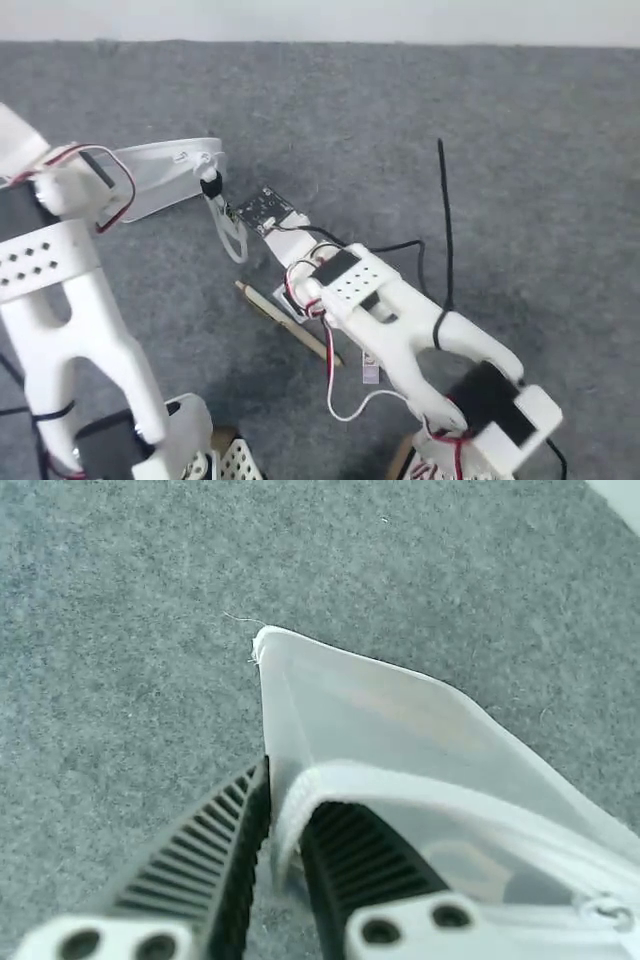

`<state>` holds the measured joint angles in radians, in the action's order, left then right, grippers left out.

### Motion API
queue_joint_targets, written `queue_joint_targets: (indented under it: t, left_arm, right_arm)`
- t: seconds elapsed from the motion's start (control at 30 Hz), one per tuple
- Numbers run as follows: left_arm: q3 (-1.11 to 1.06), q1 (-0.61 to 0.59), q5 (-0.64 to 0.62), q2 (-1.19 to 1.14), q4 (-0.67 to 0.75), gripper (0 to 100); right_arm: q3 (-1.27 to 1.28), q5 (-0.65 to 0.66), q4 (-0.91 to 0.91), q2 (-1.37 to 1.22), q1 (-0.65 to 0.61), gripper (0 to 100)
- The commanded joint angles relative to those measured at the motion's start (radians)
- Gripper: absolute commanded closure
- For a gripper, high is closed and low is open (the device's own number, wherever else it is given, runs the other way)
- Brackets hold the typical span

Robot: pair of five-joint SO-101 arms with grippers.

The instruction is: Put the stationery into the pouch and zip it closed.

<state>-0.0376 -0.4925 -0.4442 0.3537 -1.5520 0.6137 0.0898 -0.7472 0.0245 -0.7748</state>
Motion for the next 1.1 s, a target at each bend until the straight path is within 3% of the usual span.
queue_joint_targets:
  t: [0.0, 0.17, 0.83, 1.07]
  left_arm:
    - [0.054, -0.005, -0.017, 0.049, 0.031, 99]
    - [0.054, -0.005, -0.017, 0.049, 0.029, 99]
    - [0.053, -0.005, -0.017, 0.049, 0.028, 99]
    - [0.042, -0.003, -0.017, 0.049, 0.034, 99]
  right_arm:
    - [-0.087, 0.012, -0.004, -0.021, 0.024, 87.2]
    - [-0.146, 0.011, -0.008, -0.084, 0.077, 87.3]
    - [-0.178, 0.083, -0.012, -0.168, 0.101, 87.0]
    - [-0.35, 0.08, -0.226, -0.269, 0.107, 87.0]
